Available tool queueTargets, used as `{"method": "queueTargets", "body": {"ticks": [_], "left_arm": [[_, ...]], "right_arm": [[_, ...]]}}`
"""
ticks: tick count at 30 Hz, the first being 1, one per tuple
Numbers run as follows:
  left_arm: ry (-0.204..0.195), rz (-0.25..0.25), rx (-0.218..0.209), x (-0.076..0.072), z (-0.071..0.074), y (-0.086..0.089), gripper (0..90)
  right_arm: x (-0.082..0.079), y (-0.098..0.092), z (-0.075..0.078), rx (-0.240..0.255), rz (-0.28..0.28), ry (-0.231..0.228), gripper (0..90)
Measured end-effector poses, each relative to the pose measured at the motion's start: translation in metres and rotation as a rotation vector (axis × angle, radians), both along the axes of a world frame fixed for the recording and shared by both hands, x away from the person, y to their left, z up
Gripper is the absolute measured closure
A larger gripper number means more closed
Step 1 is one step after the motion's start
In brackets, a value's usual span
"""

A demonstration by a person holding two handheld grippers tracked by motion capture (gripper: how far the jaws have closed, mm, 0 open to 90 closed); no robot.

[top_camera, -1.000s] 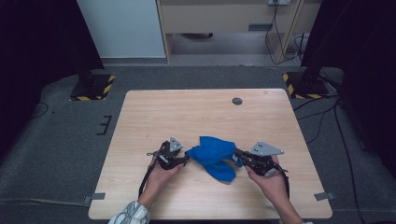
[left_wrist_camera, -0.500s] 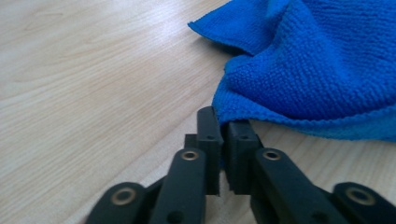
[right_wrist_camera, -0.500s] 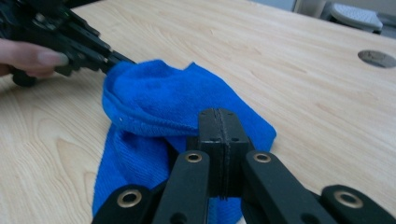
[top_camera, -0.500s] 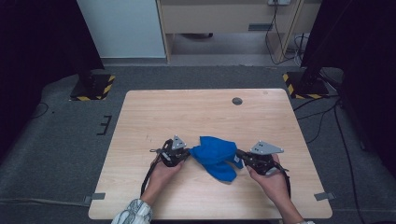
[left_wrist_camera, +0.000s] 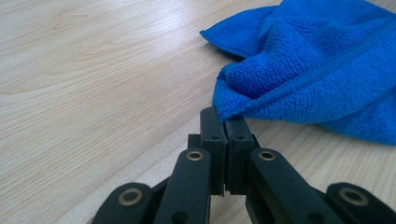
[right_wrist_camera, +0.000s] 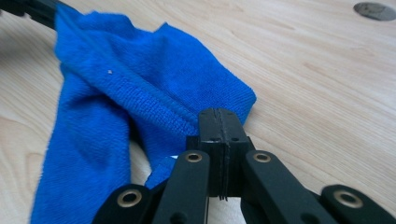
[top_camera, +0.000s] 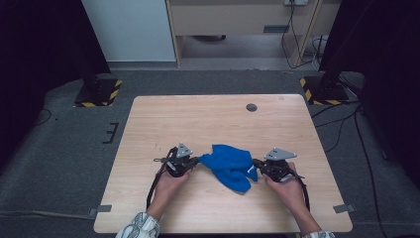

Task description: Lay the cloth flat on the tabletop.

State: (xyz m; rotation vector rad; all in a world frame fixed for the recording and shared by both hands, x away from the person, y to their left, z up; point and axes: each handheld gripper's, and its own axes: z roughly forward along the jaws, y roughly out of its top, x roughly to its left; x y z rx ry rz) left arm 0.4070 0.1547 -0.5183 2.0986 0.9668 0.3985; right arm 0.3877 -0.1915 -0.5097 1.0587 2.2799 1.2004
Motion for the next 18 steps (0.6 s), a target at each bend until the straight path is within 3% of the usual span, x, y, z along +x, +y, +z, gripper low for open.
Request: {"method": "queueTargets", "body": {"ticks": [5, 12, 13, 14, 15, 18], "left_arm": [[-0.002, 0.008, -0.011, -0.004, 0.004, 0.003, 88.7], [0.044, -0.030, -0.021, -0.017, 0.009, 0.003, 88.4], [0.045, -0.030, -0.023, -0.019, 0.010, 0.002, 88.4], [0.044, -0.029, -0.023, -0.019, 0.010, 0.002, 88.3], [0.043, -0.027, -0.023, -0.019, 0.010, 0.001, 88.3], [0.042, -0.031, -0.019, -0.020, 0.010, 0.000, 88.3]], "right_arm": [[0.011, 0.003, -0.006, -0.013, -0.004, 0.010, 90.0], [0.042, 0.009, -0.015, 0.019, -0.022, 0.053, 88.1], [0.043, 0.010, -0.016, 0.020, -0.017, 0.056, 85.8], [0.043, 0.012, -0.016, 0.018, -0.029, 0.055, 74.6], [0.042, 0.011, -0.015, 0.017, -0.030, 0.051, 71.8], [0.034, 0.009, -0.003, 0.036, -0.047, 0.044, 55.9]]}}
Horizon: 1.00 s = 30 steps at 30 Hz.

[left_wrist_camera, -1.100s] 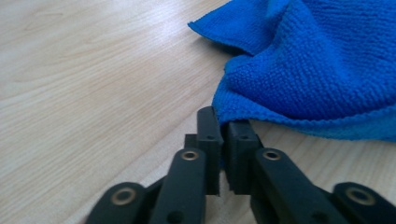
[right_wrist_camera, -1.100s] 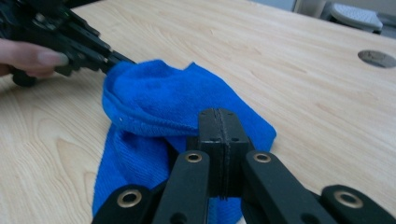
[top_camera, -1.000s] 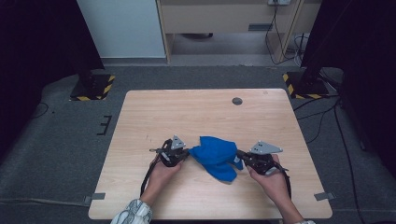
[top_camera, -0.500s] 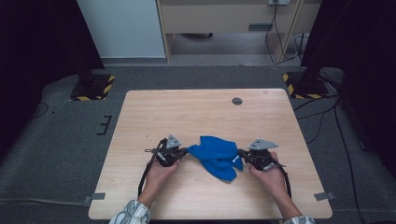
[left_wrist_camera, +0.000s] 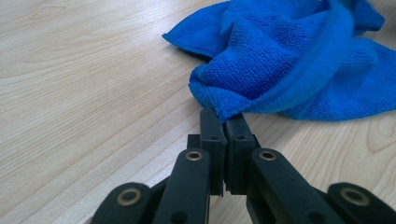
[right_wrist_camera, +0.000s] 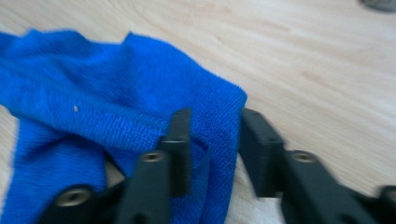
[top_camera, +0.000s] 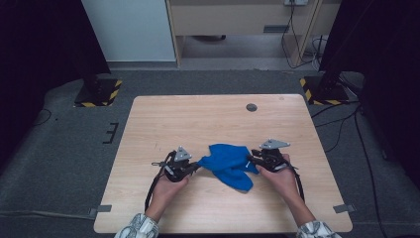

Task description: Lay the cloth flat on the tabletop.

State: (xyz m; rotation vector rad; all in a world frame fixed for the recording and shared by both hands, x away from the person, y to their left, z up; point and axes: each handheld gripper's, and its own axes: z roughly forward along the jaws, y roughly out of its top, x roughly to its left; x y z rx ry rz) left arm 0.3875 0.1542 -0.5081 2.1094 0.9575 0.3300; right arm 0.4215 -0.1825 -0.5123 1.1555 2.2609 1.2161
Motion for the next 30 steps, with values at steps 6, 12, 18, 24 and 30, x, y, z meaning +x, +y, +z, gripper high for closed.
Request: {"method": "queueTargets", "body": {"ticks": [6, 12, 18, 24, 30], "left_arm": [[-0.003, -0.010, 0.008, -0.002, 0.001, -0.004, 88.4], [-0.006, -0.020, 0.004, -0.003, 0.002, -0.007, 88.5], [-0.011, -0.028, -0.007, -0.003, 0.004, -0.007, 88.6], [-0.018, -0.011, -0.016, -0.002, 0.007, -0.003, 88.7], [-0.018, 0.031, -0.018, 0.001, 0.007, 0.006, 88.9]], "right_arm": [[-0.027, -0.006, 0.019, 0.033, -0.003, -0.052, 50.7], [-0.032, -0.003, 0.017, 0.008, -0.037, -0.066, 59.6], [-0.018, 0.010, 0.003, -0.031, -0.060, -0.028, 58.3], [-0.020, 0.011, -0.005, -0.103, -0.070, 0.011, 60.6], [-0.028, 0.001, -0.003, -0.131, -0.076, 0.029, 61.8]]}}
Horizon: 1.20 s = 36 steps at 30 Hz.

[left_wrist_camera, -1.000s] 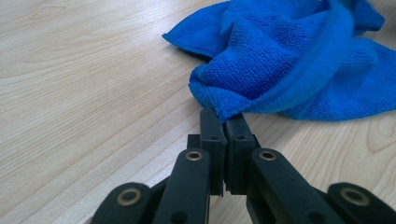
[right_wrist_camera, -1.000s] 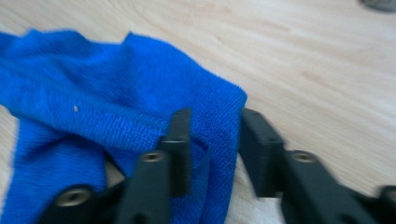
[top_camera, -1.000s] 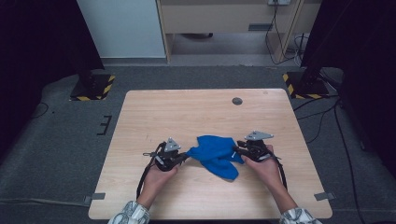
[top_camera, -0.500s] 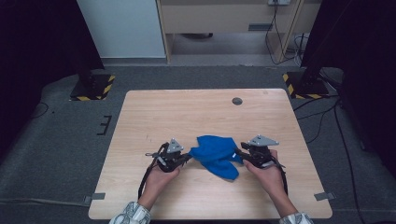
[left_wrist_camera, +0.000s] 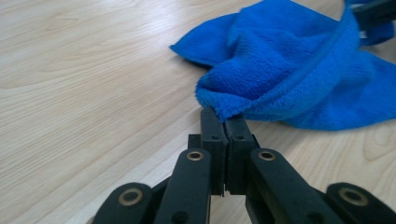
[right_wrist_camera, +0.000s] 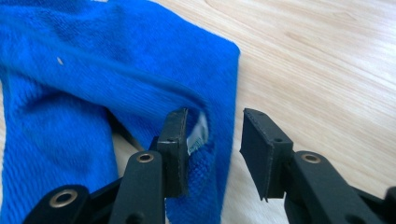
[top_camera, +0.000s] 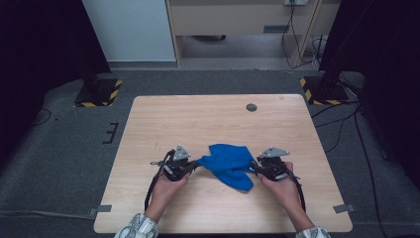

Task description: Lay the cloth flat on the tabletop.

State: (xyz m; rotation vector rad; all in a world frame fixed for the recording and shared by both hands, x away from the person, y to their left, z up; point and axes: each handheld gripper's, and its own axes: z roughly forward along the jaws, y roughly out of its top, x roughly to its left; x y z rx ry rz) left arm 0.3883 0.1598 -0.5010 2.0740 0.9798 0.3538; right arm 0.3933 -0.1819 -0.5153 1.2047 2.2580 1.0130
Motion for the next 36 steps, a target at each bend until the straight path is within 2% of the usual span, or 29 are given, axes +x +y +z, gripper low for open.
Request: {"method": "queueTargets", "body": {"ticks": [4, 8, 13, 17, 19, 22, 23, 27, 30, 32, 34, 36], "left_arm": [[0.008, 0.037, 0.000, 0.003, -0.001, 0.006, 89.0], [0.015, 0.042, -0.002, 0.005, -0.002, 0.010, 89.0], [0.017, 0.057, -0.006, 0.007, -0.003, 0.012, 89.0], [0.018, 0.058, -0.003, 0.008, -0.003, 0.013, 88.9], [0.018, 0.061, -0.006, 0.008, -0.003, 0.014, 88.9], [0.017, 0.062, -0.010, 0.008, -0.003, 0.014, 88.8], [0.017, 0.060, -0.010, 0.008, -0.003, 0.014, 88.8], [0.012, 0.054, -0.010, 0.008, -0.003, 0.014, 88.5], [0.000, 0.050, -0.022, 0.008, 0.000, 0.016, 88.1], [-0.014, 0.050, -0.041, 0.008, 0.004, 0.018, 88.0], [-0.019, 0.049, -0.090, 0.008, 0.011, 0.019, 88.3], [-0.039, 0.051, -0.114, 0.009, 0.019, 0.021, 88.5]], "right_arm": [[-0.004, -0.009, 0.003, 0.012, -0.013, -0.004, 62.0], [-0.004, -0.017, 0.007, 0.046, -0.009, -0.016, 66.1], [-0.005, -0.022, 0.005, 0.100, 0.004, 0.014, 67.0], [-0.012, -0.022, 0.004, 0.098, 0.027, 0.025, 67.2], [-0.013, -0.022, 0.003, 0.091, 0.030, 0.040, 70.0], [-0.016, -0.025, 0.005, 0.102, 0.046, 0.032, 85.9], [-0.015, -0.027, 0.006, 0.106, 0.052, 0.030, 87.6], [-0.014, -0.029, 0.013, 0.131, 0.053, 0.006, 88.9], [-0.015, -0.031, 0.026, 0.159, 0.055, -0.039, 89.0], [-0.016, -0.033, 0.034, 0.175, 0.056, -0.064, 89.1], [-0.018, -0.033, 0.042, 0.187, 0.059, -0.096, 89.1], [-0.019, -0.033, 0.051, 0.192, 0.063, -0.129, 89.1]]}}
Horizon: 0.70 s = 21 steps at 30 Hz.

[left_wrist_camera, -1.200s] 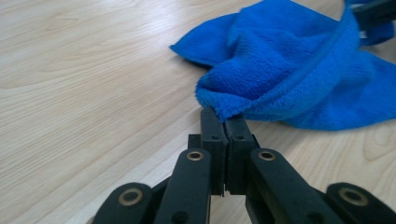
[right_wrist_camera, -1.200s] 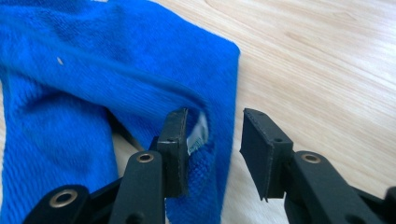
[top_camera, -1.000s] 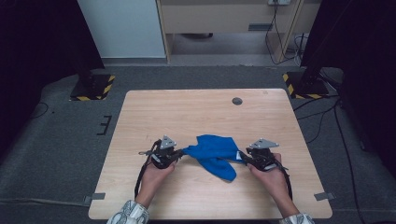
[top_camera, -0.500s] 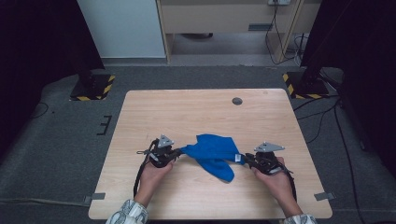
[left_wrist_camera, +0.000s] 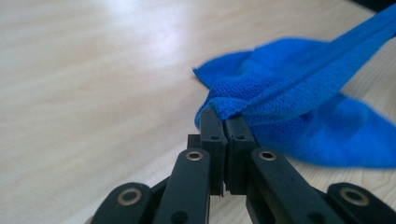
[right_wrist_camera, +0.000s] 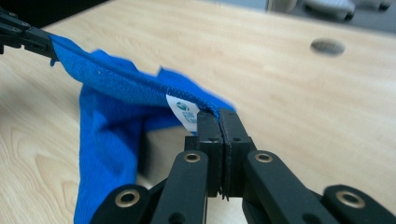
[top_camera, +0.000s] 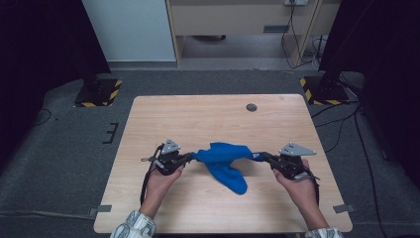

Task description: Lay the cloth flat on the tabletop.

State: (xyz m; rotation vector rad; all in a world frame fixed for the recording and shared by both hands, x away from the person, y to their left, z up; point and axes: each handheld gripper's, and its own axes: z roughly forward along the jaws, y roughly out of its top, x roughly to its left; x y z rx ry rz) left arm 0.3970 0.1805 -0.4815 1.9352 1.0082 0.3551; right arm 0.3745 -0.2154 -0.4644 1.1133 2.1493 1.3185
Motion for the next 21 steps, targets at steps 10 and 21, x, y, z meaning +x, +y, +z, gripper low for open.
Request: {"method": "queueTargets", "body": {"ticks": [10, 21], "left_arm": [[-0.075, -0.011, 0.035, 0.003, 0.045, -0.003, 88.4], [-0.106, -0.015, 0.053, 0.013, 0.070, -0.006, 87.1]], "right_arm": [[0.004, -0.007, 0.040, 0.039, -0.005, -0.080, 89.3], [-0.002, -0.011, 0.081, 0.057, -0.002, -0.152, 89.5]]}}
